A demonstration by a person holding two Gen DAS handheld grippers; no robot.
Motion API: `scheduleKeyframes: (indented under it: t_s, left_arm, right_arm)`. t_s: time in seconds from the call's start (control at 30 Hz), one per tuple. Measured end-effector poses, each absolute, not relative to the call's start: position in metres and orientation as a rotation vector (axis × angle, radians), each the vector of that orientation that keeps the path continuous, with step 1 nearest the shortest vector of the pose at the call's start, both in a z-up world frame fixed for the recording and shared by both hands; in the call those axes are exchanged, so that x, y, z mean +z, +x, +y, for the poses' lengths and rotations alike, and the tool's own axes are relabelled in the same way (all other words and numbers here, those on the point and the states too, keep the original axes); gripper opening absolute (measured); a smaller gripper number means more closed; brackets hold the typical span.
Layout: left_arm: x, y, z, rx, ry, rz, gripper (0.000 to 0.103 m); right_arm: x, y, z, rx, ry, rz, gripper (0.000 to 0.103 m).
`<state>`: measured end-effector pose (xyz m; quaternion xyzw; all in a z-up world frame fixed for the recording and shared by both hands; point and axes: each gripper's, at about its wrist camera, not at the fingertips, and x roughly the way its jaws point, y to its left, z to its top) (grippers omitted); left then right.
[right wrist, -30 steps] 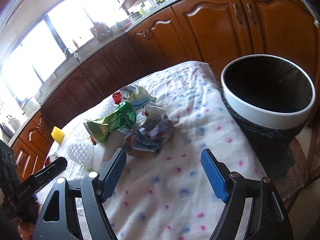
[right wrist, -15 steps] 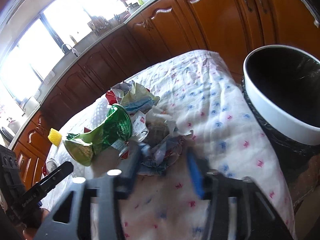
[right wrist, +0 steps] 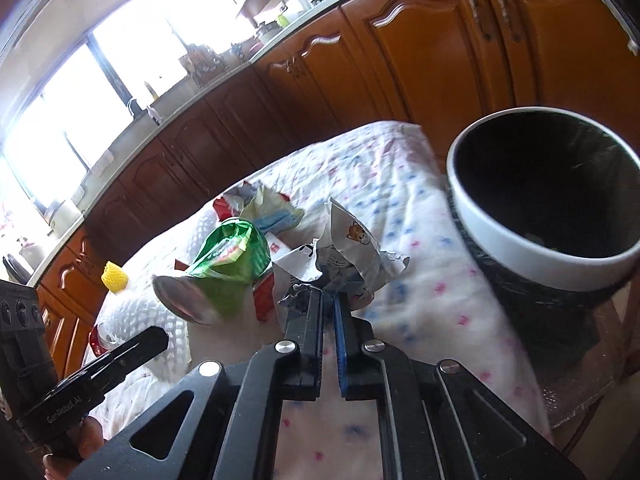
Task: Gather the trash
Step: 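Grasp the white foam net with the left tool while the right tool grasps crumpled paper, then carry both items over the bin and open both tools to release them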
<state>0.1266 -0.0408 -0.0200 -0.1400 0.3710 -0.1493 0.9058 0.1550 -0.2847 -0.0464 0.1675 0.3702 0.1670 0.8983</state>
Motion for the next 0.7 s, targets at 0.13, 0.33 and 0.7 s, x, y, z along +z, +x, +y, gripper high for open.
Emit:
scheduleKeyframes:
  t_s: [0.13,0.33,0.7]
  left_arm:
    - [-0.012,0.122,-0.059,-0.37,-0.276,0.754,0.004]
    - [0.006,0.114,-0.083,-0.441,-0.251,0.723,0.004]
    - [0.025,0.118,-0.129,-0.538,-0.208,0.709,0.004]
  right_arm:
    - [-0.039,0.147,-0.302,0.326,0.359,0.748,0.005]
    - [-0.031,0.137,-0.329,0.284,0.375,0.717,0.005]
    - [-0.021,0.126,-0.373,0.219,0.417,0.669,0.005]
